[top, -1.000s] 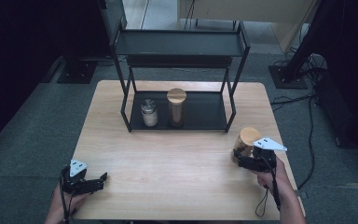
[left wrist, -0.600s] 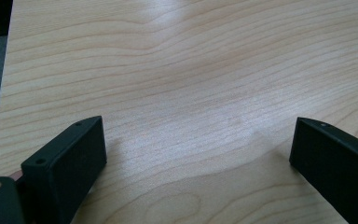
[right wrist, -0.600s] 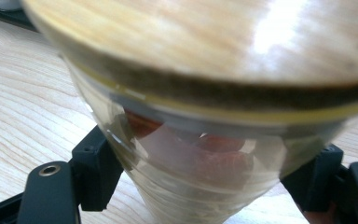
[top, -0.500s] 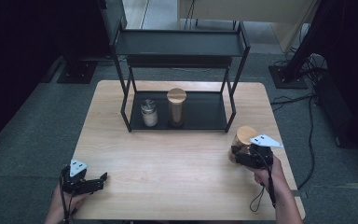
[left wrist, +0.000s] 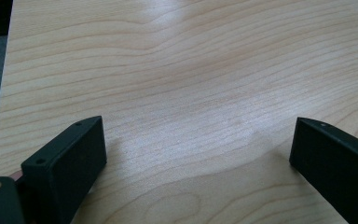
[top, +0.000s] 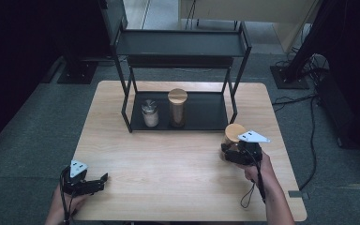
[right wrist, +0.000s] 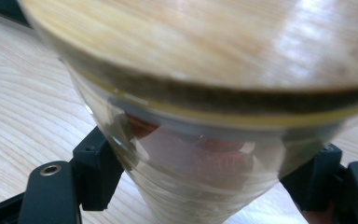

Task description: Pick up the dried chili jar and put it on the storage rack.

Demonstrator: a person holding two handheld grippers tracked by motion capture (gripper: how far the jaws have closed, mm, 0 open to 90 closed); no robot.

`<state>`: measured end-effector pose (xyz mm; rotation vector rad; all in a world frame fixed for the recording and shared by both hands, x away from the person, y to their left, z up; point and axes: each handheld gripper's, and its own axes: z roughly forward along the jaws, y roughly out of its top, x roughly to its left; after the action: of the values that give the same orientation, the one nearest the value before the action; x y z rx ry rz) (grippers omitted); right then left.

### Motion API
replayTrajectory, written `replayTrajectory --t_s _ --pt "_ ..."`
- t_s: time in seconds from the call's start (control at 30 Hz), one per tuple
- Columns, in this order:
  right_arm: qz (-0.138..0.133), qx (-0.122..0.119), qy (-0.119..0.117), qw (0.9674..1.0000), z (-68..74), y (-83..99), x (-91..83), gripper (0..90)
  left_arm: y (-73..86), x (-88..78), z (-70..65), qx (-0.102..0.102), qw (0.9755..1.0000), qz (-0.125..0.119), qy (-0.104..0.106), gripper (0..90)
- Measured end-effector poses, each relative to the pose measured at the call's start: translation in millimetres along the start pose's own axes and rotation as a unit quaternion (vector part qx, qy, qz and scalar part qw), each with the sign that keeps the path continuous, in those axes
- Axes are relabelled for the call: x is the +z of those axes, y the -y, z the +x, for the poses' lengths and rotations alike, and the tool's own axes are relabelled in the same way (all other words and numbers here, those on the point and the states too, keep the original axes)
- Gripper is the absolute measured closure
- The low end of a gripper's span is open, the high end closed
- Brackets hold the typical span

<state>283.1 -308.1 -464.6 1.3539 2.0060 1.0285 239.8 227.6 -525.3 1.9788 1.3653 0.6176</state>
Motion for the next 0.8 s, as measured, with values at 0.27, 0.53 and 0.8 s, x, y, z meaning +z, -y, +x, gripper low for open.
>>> replayTrajectory --t_s 0.27,0.53,0.8 --pt "-0.002 -0.009 -0.008 0.9999 14.1 -18.4 11.4 24.7 0.0 0.0 0.1 0.0 1.0 0.0 0.0 3.8" --pt "-0.005 -0.016 -0.015 0.9997 23.5 -38.3 22.5 24.8 0.1 -0.2 0.4 -0.001 1.0 0.0 0.001 3.9" --pt "-0.005 -0.016 -0.015 0.9997 28.9 -53.3 33.0 24.7 0.1 -0.3 0.6 -0.001 1.0 0.0 0.002 3.8"
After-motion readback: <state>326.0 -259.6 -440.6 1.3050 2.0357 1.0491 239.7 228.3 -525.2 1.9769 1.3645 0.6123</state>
